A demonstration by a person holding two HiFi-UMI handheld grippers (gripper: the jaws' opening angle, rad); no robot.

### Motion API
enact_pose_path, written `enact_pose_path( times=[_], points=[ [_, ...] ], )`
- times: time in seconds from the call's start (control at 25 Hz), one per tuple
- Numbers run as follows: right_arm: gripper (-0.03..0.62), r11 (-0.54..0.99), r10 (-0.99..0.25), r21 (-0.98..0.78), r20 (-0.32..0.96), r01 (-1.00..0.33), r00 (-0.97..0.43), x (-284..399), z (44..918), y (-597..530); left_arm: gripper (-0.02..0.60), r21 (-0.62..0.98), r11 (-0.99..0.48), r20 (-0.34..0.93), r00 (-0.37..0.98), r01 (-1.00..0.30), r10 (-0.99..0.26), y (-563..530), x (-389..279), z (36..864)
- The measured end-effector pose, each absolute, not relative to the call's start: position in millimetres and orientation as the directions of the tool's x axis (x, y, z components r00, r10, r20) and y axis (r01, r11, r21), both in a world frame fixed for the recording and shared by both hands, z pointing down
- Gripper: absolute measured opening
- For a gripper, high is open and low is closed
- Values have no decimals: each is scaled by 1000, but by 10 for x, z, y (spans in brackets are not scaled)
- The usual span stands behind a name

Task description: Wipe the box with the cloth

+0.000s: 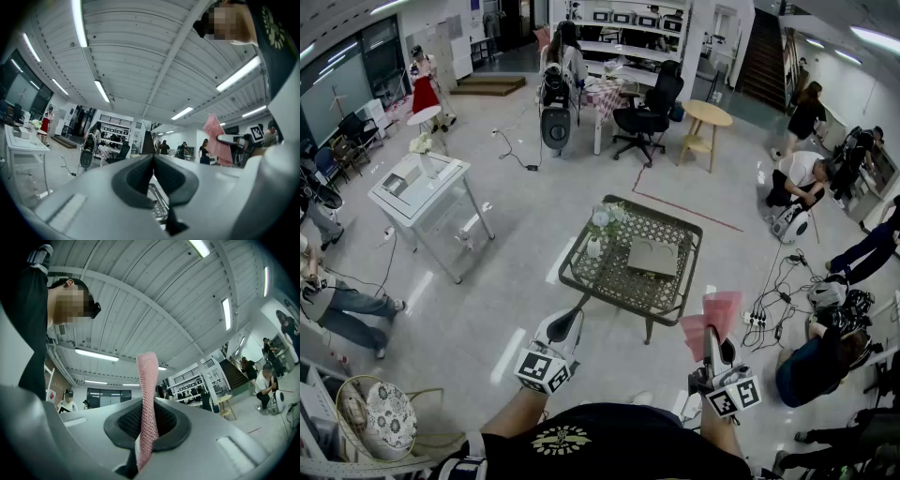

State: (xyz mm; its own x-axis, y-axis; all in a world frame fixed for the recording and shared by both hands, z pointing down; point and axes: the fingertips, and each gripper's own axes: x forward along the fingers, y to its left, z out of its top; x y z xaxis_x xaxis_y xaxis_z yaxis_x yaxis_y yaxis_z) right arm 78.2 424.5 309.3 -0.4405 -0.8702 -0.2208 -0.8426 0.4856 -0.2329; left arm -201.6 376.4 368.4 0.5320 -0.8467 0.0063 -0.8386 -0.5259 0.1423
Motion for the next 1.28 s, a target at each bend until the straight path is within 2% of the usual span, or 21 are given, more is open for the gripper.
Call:
enact_pose_path(
  times=[0.28,0.52,0.8,1.04,1.28],
  points=[
    [17,531,-836,-155,-258,-833,-484,645,2910,3586,0,59,-522,-131,512,-851,-849,3190,-2024,3300],
    [17,480,-875,-213,-183,-851,-448,541,3111,3535,0,74,-532,-108,524,-843,-845,3124,-2119,3335],
    [17,470,-881,-173,-153,-866,-448,512,3173,3359,0,79,-549,-93,542,-832,-835,2880,-2052,3395],
    [17,458,-886,-102,-132,-883,-444,586,3308,2946,0,-4,-543,-91,541,-840,-836,2479,-1750,3418],
    [17,456,-889,-118,-115,-882,-444,774,3410,2364,0,-77,-525,-93,531,-847,-842,1947,-1381,3401]
  ],
)
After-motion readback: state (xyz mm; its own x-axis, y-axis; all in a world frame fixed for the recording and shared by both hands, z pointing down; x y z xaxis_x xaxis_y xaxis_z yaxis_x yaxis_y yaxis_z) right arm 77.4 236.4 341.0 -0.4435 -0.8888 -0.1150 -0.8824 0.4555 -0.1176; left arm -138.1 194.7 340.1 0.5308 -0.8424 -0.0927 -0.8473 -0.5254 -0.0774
